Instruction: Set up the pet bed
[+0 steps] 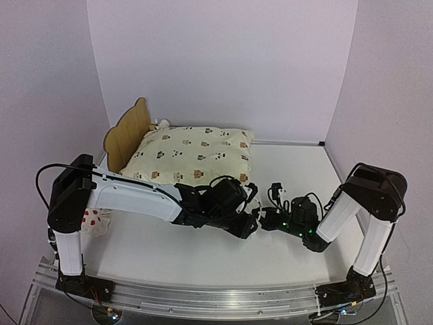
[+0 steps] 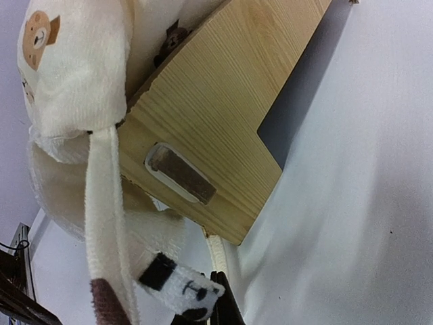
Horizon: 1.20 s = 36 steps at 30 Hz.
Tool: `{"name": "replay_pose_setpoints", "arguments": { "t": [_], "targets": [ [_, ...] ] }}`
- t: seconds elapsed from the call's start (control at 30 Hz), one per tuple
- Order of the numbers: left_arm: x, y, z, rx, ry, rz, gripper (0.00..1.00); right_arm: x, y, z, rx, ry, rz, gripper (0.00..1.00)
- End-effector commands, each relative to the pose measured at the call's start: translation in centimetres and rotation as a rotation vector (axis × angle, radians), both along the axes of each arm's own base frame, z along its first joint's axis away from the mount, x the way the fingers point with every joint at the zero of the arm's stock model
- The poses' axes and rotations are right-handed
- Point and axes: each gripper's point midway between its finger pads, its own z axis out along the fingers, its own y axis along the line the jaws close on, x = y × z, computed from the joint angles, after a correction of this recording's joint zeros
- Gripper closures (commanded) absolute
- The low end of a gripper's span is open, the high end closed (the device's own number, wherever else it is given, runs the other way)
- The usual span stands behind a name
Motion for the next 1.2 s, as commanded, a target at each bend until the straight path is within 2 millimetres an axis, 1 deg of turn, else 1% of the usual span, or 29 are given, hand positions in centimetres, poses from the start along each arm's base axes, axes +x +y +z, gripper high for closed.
{"name": "replay_pose_setpoints", "arguments": {
  "t": [0.0,0.1,0.27,0.4,0.67,0.8,0.87,1.03,1.07,1.17],
  "targets": [
    [-0.6,-1.9,0.2,-0.031,0.002,-0.052,0.45,0.1,0.1,0.0,0.012,-0.006,-0.002,1.00],
    [-0.5,-2.3,-0.5,-0.014,0.010,-0.053,0.45,0.1,0.0,-0.1,0.008,-0.005,-0.005,1.00],
    [-0.6,-2.9,-2.3,0.007,0.026,-0.062,0.48,0.0,0.1,-0.1,0.006,-0.005,-0.006,1.00],
    [-0.4,-3.4,-2.9,0.003,0.024,-0.062,0.50,0.0,0.1,-0.2,0.006,-0.004,-0.004,1.00],
    [0.3,-3.6,-3.3,0.006,0.000,-0.034,0.59,-0.1,0.1,-0.4,0.002,0.000,-0.004,1.00],
    [0.6,-3.7,-2.9,0.002,-0.013,-0.026,0.61,-0.1,0.1,-0.5,0.001,0.003,-0.004,1.00],
    [0.7,-3.7,-2.6,-0.002,-0.019,-0.021,0.65,-0.1,0.1,-0.6,0.002,0.004,-0.005,1.00],
    [1.2,-3.6,-2.6,0.011,-0.037,-0.002,0.79,-0.2,0.1,-0.6,0.000,0.006,-0.004,1.00],
    [1.3,-3.6,-2.7,0.014,-0.037,0.000,0.83,-0.2,0.0,-0.6,0.000,0.005,-0.006,1.00],
    [1.3,-3.5,-2.8,0.021,-0.035,0.004,0.98,-0.2,0.0,-0.5,0.001,0.003,-0.008,1.00]
  ]
}}
